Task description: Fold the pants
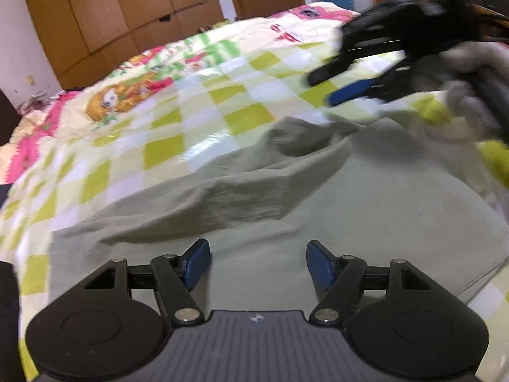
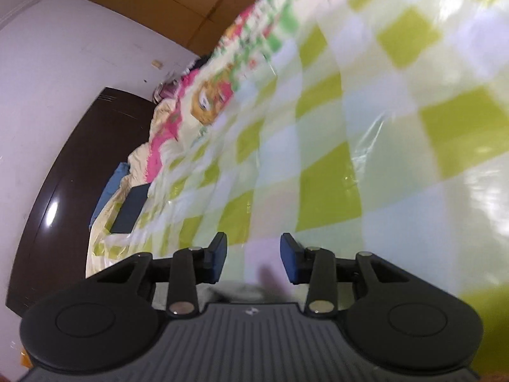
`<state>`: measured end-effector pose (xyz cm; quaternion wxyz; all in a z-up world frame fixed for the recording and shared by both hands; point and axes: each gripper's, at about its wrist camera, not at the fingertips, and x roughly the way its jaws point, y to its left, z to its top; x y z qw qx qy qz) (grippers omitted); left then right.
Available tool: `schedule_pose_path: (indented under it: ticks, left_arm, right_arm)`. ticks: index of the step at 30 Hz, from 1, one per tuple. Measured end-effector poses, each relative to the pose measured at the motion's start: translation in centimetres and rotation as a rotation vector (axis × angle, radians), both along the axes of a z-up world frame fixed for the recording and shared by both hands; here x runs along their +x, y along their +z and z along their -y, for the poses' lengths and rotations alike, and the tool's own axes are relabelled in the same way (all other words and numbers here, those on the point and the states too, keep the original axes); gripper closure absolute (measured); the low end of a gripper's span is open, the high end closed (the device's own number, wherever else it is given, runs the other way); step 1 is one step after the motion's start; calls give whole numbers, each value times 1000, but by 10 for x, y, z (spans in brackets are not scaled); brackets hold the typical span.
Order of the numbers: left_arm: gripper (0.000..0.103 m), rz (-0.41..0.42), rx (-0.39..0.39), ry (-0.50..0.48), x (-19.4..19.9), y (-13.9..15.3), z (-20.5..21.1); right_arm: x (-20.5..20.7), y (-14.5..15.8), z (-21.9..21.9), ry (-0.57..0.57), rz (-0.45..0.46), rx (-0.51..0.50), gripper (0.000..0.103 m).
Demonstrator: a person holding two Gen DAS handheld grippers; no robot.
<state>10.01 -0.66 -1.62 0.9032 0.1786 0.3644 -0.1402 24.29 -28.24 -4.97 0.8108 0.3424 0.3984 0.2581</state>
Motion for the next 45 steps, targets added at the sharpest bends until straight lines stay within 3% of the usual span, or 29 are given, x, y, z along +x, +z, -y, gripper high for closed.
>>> schedule_pose_path:
  ticks: [4, 8, 10, 12, 17, 22, 23, 25, 26, 34, 38, 40, 41, 42, 45]
  left_arm:
    - [22, 71, 17, -33, 1, 13, 0]
    - [22, 80, 22, -46, 22, 5, 9]
    - [20, 52, 66, -13, 38, -11, 7]
    - [20, 50, 63, 18, 41, -10, -4]
    - [20, 97, 136, 59, 15, 6, -35]
    - [20, 47, 173, 102, -9, -4, -58]
    - [20, 45, 168, 113, -14, -4, -59]
    - [20, 39, 163, 124, -22, -1, -61]
    - [20, 37, 167, 124, -24, -1, -61]
    - [20, 33, 213, 111, -32, -1, -50]
    - [20, 42, 215, 91, -38, 3, -48]
    - [20, 43, 210, 84, -41, 5, -48]
    - [20, 43, 204, 80, -41, 6, -49]
    - [20, 43, 199, 76, -42, 7, -49]
    - [20, 44, 189, 68, -42, 7, -49]
  right_arm:
    - [-68, 17, 13, -20, 15, -104, 59]
    - [-112, 2, 17, -30, -72, -103, 57]
    - [-118, -9, 13, -45, -130, -81, 57]
    - [-122, -13, 10, -51, -136, -76, 57]
    - [-122, -18, 5, -36, -154, 6, 57]
    - [-115, -27, -3, -52, -165, 64, 57]
    - [-114, -29, -3, -64, -163, 92, 58]
    - [-112, -34, -7, -105, -193, 128, 78]
    - [-113, -37, -8, -114, -210, 132, 93]
    - [-136, -27, 17, -161, -155, 139, 95]
    - [-137, -29, 25, -170, -159, 139, 87]
    - [-136, -30, 26, -172, -171, 139, 77]
    - [-136, -31, 26, -167, -177, 150, 65]
    - [-135, -33, 26, -162, -179, 163, 60]
    - [-127, -35, 18, -140, -170, 159, 60]
